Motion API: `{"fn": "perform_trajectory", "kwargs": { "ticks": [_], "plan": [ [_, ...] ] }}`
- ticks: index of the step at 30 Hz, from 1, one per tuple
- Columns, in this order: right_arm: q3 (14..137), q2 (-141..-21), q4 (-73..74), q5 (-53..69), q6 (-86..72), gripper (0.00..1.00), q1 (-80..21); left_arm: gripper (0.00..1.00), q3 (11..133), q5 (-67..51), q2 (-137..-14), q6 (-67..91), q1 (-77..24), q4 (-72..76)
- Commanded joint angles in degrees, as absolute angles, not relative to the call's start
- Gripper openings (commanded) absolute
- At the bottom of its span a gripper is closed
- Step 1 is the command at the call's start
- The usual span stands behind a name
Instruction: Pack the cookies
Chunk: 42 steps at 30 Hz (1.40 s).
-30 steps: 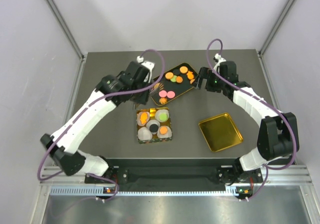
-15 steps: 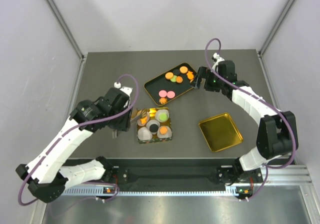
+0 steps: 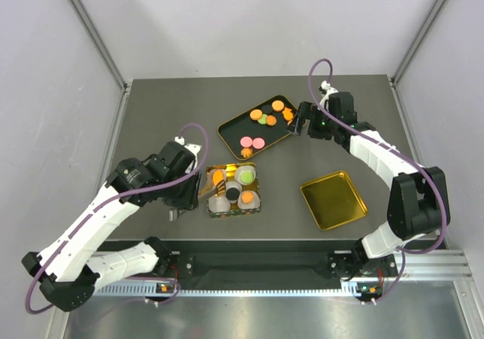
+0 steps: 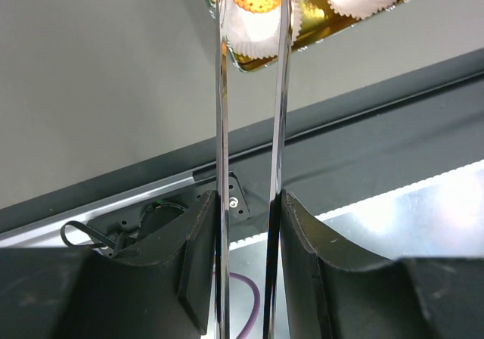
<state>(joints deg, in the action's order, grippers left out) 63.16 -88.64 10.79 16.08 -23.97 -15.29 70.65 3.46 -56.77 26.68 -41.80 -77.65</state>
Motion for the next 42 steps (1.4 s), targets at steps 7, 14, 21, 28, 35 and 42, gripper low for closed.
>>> {"fn": "perform_trajectory", "kwargs": {
  "ticks": [7,14,21,28,35,42],
  "plan": [
    [66.36,-88.95,9.4,15.38,-22.76,1.0,-16.17,0.34,70.31,2.72,-57.3,28.39,-43.94,-80.77],
    [66.36,-88.86,9.49,15.38,-22.68,1.0,-16.26,0.34,70.05,3.69,-57.3,29.18,-44.74,-82.35],
    [66.44,-88.86,9.49,15.29,-22.76,1.0,-16.26,0.34,68.38,3.6,-56.16,29.88,-44.82,-82.53],
    [66.45,-88.86,9.58,15.29,-22.68,1.0,-16.26,0.34,67.94,4.04,-55.81,29.97,-44.82,-83.14],
    [66.45,-88.77,9.58,15.21,-22.68,1.0,-16.26,0.34,67.59,4.66,-56.34,29.88,-45.44,-83.14],
    [66.53,-89.03,9.58,15.21,-22.68,1.0,-16.26,0.34,67.59,5.18,-56.78,30.15,-46.14,-83.14]
  ]
}}
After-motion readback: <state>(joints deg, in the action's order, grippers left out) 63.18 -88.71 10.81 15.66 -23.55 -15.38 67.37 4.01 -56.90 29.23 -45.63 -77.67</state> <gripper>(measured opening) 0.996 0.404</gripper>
